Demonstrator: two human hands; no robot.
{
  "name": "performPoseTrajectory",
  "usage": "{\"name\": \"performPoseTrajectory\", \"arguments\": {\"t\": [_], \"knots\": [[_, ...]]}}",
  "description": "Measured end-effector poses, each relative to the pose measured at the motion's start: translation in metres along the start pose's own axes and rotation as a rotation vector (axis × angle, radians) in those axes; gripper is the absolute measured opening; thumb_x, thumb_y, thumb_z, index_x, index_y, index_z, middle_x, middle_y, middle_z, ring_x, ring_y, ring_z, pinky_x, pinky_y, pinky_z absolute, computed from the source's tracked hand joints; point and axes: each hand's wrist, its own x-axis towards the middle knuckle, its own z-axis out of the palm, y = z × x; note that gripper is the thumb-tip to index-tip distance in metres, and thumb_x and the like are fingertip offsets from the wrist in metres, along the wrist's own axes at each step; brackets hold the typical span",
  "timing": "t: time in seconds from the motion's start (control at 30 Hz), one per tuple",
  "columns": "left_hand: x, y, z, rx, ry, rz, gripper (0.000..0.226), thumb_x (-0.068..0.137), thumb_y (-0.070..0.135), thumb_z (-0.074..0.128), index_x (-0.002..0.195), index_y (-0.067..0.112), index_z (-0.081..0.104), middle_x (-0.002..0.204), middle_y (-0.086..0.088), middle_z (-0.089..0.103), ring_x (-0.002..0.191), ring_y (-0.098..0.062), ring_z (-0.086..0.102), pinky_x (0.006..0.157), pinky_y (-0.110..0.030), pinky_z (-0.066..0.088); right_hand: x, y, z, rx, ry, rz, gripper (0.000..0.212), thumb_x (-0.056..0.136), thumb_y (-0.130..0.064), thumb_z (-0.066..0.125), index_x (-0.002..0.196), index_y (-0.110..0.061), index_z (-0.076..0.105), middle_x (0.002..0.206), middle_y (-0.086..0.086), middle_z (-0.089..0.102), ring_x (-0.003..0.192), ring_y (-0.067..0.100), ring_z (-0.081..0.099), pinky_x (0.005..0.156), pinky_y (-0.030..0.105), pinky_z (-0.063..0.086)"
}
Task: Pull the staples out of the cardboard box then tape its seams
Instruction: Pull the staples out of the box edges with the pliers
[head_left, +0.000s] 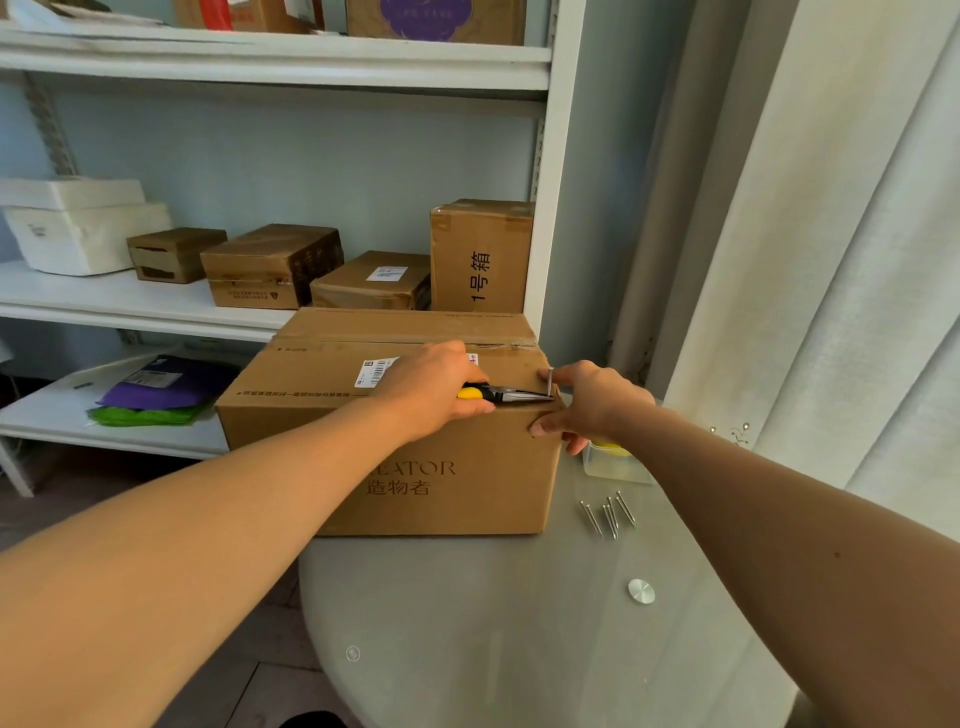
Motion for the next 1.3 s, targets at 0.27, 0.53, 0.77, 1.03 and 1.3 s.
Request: {"name": "performPoseTrajectory", "arguments": {"t": [0.27,0.53,0.77,1.03,1.3], "knots": [[-0.003,0.001,-0.002,-0.047,-0.017,-0.014,0.041,0.090,0.042,0.058,0.126,0.023,0.060,0.104,0.002,0.048,0.096,-0.014,0.044,0.075,-0.027,0.038,0.004,-0.005,-0.004,0.029,-0.032,-0.033,0.073,0.082,-0.036,0.072,0.145,-0.024,0.037,0.126,0.005,0.056,0.080,0.019,0.068,0.086,0.039,0.056],[0.011,0.014,0.005,-0.105,0.036,-0.010,0.038,0.091,0.043,0.057,0.123,0.025,0.062,0.099,0.005,0.046,0.092,-0.012,0.042,0.075,-0.026,0.036,0.003,0.015,-0.013,-0.088,0.014,-0.004,0.048,0.086,-0.033,0.068,0.130,-0.020,0.054,0.099,0.005,0.066,0.079,0.018,0.068,0.082,0.038,0.057],[0.025,0.019,0.008,-0.140,0.052,0.012,0.037,0.090,0.041,0.057,0.123,0.026,0.062,0.095,0.007,0.045,0.090,-0.012,0.043,0.073,-0.026,0.036,0.002,0.021,-0.020,0.035,0.049,-0.006,0.058,0.081,-0.036,0.073,0.134,-0.020,0.053,0.120,0.005,0.062,0.103,0.024,0.061,0.094,0.040,0.051],[0.017,0.020,0.007,-0.166,0.078,-0.006,0.036,0.090,0.041,0.059,0.121,0.024,0.063,0.096,0.004,0.047,0.090,-0.013,0.044,0.074,-0.028,0.037,-0.005,0.011,-0.023,0.525,0.445,0.026,0.007,0.087,-0.023,0.069,0.080,-0.020,0.069,0.079,0.001,0.069,0.079,0.019,0.068,0.082,0.041,0.057],[0.023,0.030,0.006,-0.048,0.054,-0.095,0.045,0.087,0.047,0.059,0.125,0.023,0.059,0.113,-0.001,0.050,0.108,-0.021,0.047,0.079,-0.030,0.039,-0.007,0.016,-0.029,0.729,0.608,0.114,0.010,0.091,-0.023,0.064,0.083,-0.017,0.063,0.085,0.005,0.067,0.078,0.020,0.068,0.080,0.038,0.058]]}}
